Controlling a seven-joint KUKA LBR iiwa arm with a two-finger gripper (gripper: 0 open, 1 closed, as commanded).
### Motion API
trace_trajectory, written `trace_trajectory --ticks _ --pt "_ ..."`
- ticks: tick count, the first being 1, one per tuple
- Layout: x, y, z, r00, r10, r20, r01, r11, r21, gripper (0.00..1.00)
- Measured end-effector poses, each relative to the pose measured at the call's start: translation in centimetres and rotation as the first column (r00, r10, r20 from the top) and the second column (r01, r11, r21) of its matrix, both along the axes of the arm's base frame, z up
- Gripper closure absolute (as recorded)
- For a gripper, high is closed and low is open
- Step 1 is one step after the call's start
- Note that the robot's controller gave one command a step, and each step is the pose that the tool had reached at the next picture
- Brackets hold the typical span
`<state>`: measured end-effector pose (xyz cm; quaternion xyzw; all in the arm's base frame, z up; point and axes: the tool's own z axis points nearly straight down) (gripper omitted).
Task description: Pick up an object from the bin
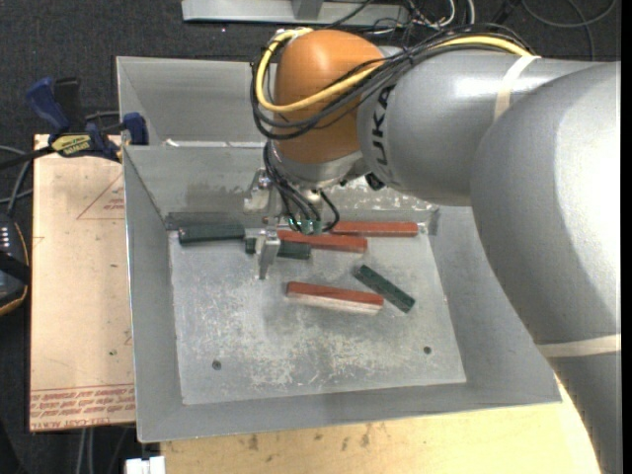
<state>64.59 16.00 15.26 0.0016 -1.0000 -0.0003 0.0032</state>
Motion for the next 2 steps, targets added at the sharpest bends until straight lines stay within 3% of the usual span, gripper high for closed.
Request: trace_trajectory --ticks 1,2 --pt "0.2 -0.1 0.5 1.0 -0.002 0.007 0.002 1.0 0.001 0.0" --pt "0.3 -1.0 -0.8 0.997 0.075 0.014 -0.075 0.997 0.003 0.0"
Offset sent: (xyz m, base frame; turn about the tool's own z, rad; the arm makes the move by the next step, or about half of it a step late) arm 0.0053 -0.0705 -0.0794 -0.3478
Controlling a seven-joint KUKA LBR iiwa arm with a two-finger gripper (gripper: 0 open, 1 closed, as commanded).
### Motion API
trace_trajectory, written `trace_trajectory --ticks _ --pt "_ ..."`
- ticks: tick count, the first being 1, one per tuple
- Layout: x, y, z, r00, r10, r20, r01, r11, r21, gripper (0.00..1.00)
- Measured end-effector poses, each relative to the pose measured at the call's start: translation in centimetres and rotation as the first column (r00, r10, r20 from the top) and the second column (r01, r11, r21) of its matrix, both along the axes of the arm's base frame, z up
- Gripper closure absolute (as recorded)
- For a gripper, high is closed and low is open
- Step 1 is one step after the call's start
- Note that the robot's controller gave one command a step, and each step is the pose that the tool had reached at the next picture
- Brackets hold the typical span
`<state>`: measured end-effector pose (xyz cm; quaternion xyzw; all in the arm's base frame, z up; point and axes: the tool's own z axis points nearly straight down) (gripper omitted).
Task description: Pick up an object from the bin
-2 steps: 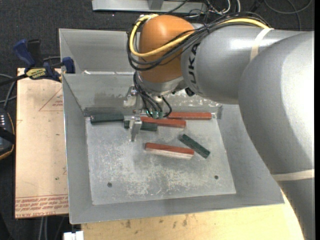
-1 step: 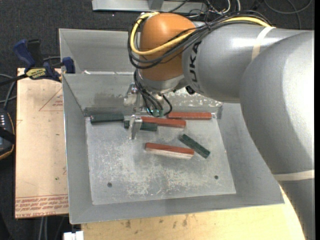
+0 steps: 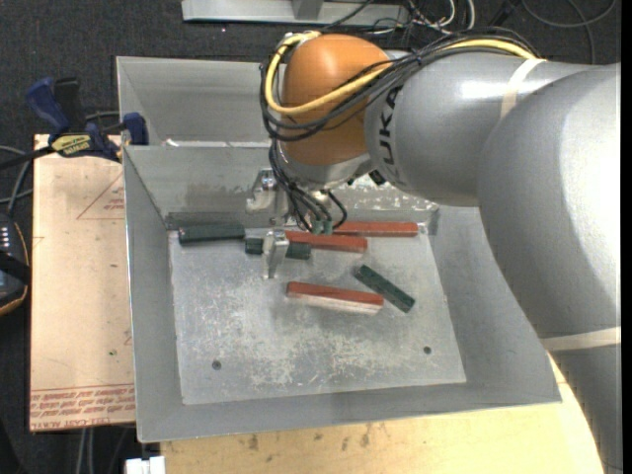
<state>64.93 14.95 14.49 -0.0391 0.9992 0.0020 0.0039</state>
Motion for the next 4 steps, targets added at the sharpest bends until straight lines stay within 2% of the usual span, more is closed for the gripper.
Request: trace_trajectory --ticks 1,2,3,4 --pt "-0.8 -5.7 -5.1 0.989 0.151 -0.001 -0.151 0.989 -0.001 0.0" --pt "-0.9 -6.3 -5.7 0.991 0.132 -0.004 -0.132 0.991 -0.003 1.0" --pt "-0.9 -6.3 -5.7 0.991 0.132 -0.004 -0.132 0.991 -0.003 1.0" --pt "-2.6 -4.8 -3.5 0.986 0.164 -0.011 -0.164 0.986 -0.004 1.0"
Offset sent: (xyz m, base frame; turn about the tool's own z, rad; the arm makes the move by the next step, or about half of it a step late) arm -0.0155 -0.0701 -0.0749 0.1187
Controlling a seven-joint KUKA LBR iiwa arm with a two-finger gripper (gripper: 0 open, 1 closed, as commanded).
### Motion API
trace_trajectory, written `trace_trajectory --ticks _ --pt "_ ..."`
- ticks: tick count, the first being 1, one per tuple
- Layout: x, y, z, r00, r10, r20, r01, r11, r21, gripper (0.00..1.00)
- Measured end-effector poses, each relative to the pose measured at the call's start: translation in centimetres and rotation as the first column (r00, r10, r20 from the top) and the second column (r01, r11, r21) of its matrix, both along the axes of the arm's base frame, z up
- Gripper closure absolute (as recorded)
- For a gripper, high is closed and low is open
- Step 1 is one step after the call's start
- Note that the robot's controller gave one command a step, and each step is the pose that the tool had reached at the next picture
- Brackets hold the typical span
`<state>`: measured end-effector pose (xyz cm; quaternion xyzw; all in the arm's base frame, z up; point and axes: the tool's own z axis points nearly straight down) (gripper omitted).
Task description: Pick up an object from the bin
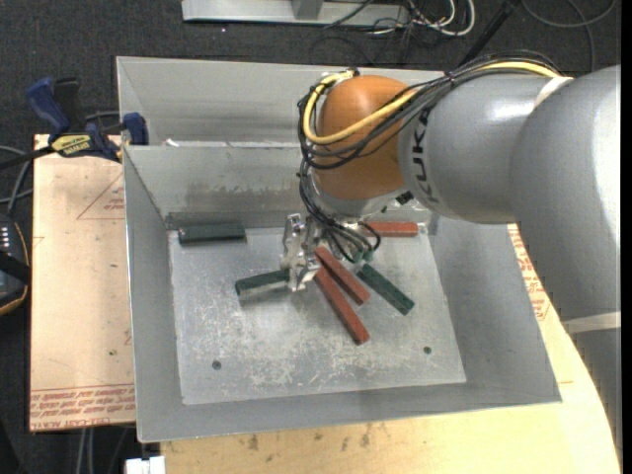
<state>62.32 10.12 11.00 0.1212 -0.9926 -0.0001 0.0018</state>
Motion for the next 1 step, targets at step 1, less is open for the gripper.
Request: trace_trajectory --ticks 1 --pt "0.96 0.87 12.24 0.998 0.062 0.007 -0.062 0.998 0.002 1.0"
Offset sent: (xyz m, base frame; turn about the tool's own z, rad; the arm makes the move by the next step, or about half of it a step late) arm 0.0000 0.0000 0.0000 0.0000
